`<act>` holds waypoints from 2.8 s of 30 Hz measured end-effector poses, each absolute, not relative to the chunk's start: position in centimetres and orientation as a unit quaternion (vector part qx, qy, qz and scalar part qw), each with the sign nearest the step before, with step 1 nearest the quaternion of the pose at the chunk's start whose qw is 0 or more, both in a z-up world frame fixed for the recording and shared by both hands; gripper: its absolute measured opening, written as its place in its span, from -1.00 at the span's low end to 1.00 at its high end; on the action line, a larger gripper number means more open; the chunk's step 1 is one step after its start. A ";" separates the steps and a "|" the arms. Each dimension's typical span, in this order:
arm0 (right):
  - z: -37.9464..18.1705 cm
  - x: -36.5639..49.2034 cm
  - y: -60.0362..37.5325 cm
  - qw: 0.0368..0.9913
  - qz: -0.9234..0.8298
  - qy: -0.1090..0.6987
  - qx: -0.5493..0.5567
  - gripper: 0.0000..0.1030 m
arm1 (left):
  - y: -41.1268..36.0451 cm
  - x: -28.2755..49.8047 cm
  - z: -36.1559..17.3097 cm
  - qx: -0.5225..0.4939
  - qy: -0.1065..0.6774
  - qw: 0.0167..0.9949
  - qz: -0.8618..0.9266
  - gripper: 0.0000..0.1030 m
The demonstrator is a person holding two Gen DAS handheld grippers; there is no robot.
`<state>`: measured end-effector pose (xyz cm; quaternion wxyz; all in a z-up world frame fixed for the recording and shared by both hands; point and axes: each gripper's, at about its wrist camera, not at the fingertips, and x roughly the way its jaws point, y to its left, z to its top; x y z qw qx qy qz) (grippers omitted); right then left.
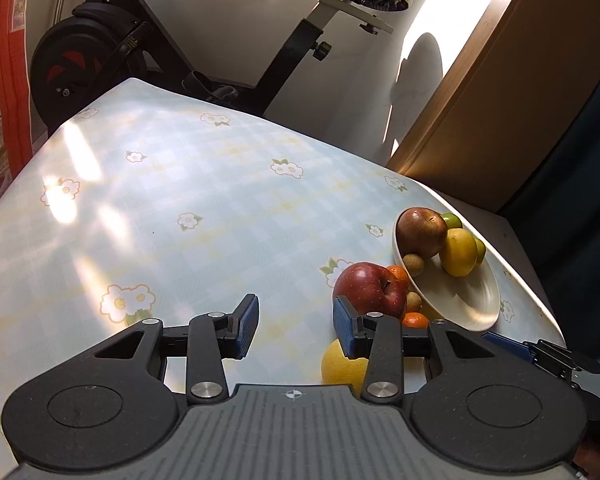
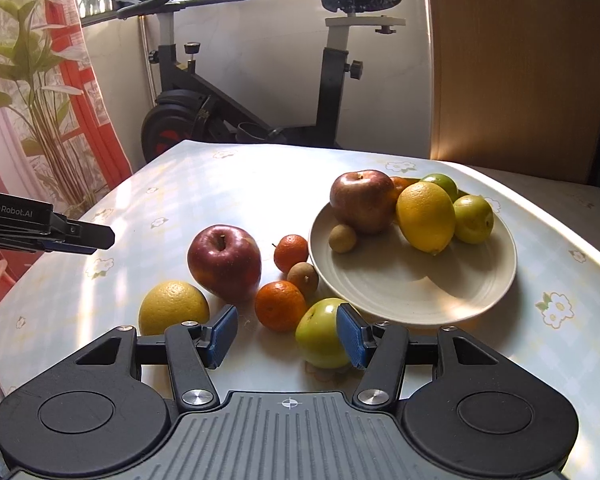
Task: Organize fruits
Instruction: 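Move both grippers back toward the remaining fruit pile, then close the right gripper around the green apple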
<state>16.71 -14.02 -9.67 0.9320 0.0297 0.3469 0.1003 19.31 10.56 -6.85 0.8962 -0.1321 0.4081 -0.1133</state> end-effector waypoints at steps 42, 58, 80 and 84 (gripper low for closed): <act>-10.5 16.6 -13.4 0.929 0.103 0.355 0.006 -0.03 | 11.6 18.1 -8.9 -0.156 0.417 0.888 -0.113 -0.17; -11.0 17.3 -15.6 0.933 0.068 0.353 0.018 0.01 | 10.1 17.8 -8.9 -0.146 0.425 0.885 -0.119 -0.17; -13.3 17.7 -17.7 0.930 0.067 0.358 0.055 -0.15 | 6.8 17.3 -8.1 -0.119 0.433 0.883 -0.137 -0.17; -13.6 17.2 -18.6 0.932 0.081 0.348 0.068 -0.17 | 5.6 17.4 -7.9 -0.112 0.436 0.881 -0.145 -0.17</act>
